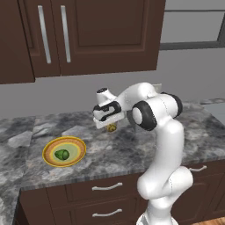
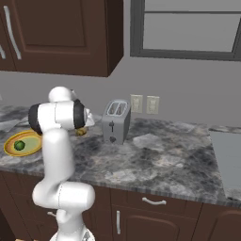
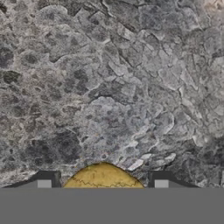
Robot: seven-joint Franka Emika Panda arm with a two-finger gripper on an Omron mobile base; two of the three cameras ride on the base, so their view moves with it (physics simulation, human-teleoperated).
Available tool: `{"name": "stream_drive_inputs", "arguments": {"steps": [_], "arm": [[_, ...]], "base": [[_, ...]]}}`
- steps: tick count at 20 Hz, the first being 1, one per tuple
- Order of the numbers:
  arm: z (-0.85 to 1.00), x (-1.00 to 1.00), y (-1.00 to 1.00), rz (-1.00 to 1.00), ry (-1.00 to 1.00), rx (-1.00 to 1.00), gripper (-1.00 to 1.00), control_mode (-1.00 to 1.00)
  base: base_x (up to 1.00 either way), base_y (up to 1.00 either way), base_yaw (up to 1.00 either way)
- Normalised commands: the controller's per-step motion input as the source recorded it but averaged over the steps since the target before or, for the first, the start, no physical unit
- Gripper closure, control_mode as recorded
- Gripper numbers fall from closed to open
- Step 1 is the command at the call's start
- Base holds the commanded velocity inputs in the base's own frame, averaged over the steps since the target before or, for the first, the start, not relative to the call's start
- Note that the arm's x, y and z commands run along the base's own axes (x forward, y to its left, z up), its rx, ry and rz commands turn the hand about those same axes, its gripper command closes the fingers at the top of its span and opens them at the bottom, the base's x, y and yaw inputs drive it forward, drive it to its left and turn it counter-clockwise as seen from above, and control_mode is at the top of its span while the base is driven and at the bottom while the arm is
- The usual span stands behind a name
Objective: Pick the avocado and bread from the counter and place them on the plate. Then pick the jam from the cabinet and place it next to the plate. Lastly close the cabinet door.
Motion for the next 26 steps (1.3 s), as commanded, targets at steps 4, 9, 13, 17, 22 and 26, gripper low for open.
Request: {"name": "stream_drive_inputs", "arguments": {"steps": [4, 9, 13, 17, 22, 26], "arm": [[0.36, -0.79, 0.18, 0.0, -0.12, 0.03, 1.0, -1.0], [0.38, -0.89, 0.26, 0.03, -0.18, 0.01, 1.0, -1.0], [0.47, -0.86, 0.3, 0.09, -0.23, 0.01, 1.0, -1.0], [0.47, -0.54, 0.32, 0.14, -0.15, 0.07, 1.0, -1.0], [0.41, -0.33, 0.36, 0.21, -0.02, 0.12, 1.0, -1.0], [0.31, -0.15, 0.44, 0.22, 0.0, 0.14, 1.0, -1.0]], "base": [[0.0, 0.0, 0.0], [0.0, 0.0, 0.0], [0.0, 0.0, 0.0], [0.0, 0.0, 0.0], [0.0, 0.0, 0.0], [0.0, 0.0, 0.0]]}}
